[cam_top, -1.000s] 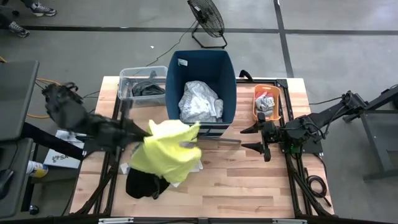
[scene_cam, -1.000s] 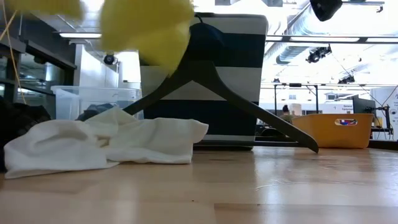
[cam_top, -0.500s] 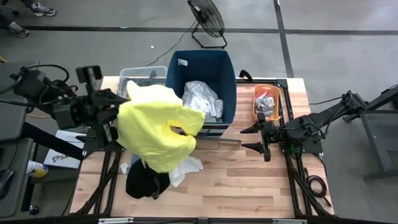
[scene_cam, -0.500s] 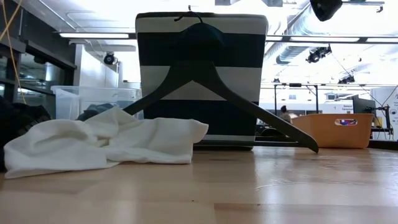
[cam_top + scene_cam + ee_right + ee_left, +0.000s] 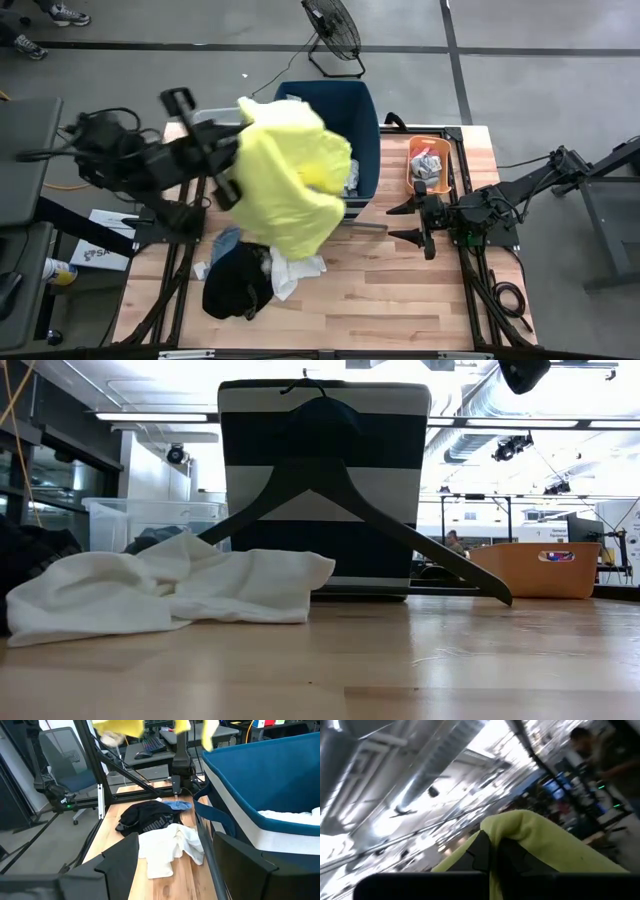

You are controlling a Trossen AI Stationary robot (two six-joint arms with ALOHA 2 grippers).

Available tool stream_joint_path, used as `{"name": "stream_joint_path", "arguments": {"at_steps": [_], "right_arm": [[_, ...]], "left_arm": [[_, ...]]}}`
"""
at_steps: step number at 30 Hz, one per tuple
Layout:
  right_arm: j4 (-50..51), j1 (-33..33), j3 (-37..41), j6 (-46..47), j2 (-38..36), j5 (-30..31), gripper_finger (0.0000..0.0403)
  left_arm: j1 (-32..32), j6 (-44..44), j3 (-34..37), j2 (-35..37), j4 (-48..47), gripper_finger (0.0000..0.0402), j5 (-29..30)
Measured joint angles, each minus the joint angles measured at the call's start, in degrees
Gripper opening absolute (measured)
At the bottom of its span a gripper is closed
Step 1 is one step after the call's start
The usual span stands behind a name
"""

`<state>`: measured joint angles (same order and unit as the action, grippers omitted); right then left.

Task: Pick & Place Cloths
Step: Put the yellow shirt into the blue laundry organizer

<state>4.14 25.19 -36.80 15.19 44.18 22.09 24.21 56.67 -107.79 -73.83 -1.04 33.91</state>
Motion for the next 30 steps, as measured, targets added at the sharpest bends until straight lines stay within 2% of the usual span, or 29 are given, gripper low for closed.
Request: {"name": "stream_joint_path", "arguments": {"at_steps": [11,15,21,30], "right_arm": [[-0.02,0.0,0.0,-0.01,0.0,0.0,0.0247],[0.0,0.0,0.0,0.0,0.0,0.0,0.0247],[-0.02,0.0,0.0,-0.01,0.0,0.0,0.0247],[0.0,0.0,0.0,-0.01,0.0,0.0,0.0247]], "left_arm": [[-12.54,-4.59,0.0,-7.35,10.61,0.0005,1.37],[-15.55,-5.94,0.02,-9.87,14.15,0.0005,5.73],[-19.37,-6.23,0.0,-13.74,17.27,0.0005,15.42],[-23.69,-10.15,0.01,-18.0,17.56,0.0005,21.13]]}}
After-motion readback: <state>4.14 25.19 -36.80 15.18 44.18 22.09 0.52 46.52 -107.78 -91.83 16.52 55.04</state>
